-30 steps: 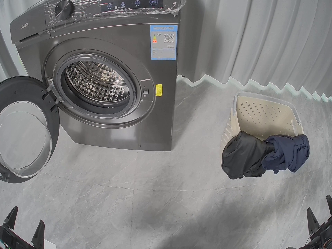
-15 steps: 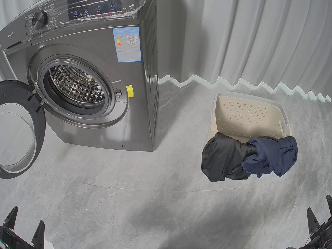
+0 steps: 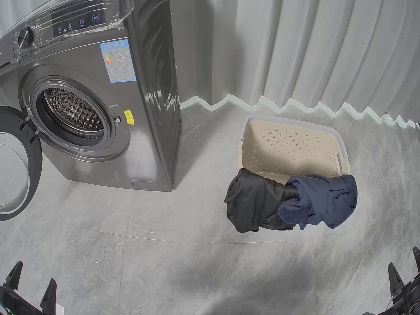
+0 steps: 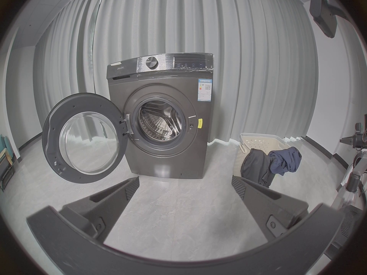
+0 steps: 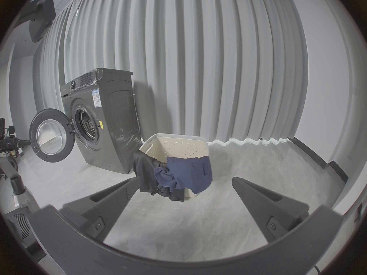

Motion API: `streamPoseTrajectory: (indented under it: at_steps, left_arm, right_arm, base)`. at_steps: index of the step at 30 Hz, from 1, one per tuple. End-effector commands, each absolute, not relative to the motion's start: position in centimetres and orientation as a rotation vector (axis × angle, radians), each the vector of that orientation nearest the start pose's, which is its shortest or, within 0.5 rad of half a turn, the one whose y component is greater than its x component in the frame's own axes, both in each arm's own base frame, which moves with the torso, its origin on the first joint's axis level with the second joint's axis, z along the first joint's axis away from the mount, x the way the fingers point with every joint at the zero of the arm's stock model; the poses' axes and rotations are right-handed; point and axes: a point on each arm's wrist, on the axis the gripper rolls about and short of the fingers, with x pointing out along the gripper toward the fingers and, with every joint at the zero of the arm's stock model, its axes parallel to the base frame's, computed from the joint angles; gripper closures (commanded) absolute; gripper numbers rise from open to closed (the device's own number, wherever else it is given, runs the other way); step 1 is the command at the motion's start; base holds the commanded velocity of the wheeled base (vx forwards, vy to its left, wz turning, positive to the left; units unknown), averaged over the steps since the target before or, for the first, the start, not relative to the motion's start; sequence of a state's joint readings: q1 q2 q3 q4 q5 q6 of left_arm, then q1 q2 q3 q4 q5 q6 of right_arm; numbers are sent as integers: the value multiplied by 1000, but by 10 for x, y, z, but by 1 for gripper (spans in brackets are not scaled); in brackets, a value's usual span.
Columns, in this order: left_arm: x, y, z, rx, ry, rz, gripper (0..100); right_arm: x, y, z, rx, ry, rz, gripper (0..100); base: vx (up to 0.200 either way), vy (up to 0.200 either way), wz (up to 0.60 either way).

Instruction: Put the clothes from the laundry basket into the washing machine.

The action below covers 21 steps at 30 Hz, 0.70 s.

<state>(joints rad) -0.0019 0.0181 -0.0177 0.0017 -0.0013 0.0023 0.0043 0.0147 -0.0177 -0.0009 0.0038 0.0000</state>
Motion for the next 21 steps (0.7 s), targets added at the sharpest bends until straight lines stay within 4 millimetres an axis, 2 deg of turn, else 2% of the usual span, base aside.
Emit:
streamPoseTrajectory:
  at_steps: [1, 6, 18, 21]
  left_arm:
    - [-23, 0, 76, 3, 2, -2, 0]
    - [-23, 0, 76, 3, 3, -2, 0]
    - [-23, 0, 76, 9, 3, -2, 0]
    - [-23, 0, 76, 9, 3, -2, 0]
  right_arm:
    - [-23, 0, 76, 0, 2, 11, 0]
    - [-23, 0, 76, 0, 2, 9, 0]
    - [-23, 0, 76, 0, 2, 9, 0]
    - [-23, 0, 76, 0, 2, 9, 0]
  base:
    - [0, -200, 0]
    - [0, -200, 0]
    - [0, 0, 0]
    - [0, -200, 0]
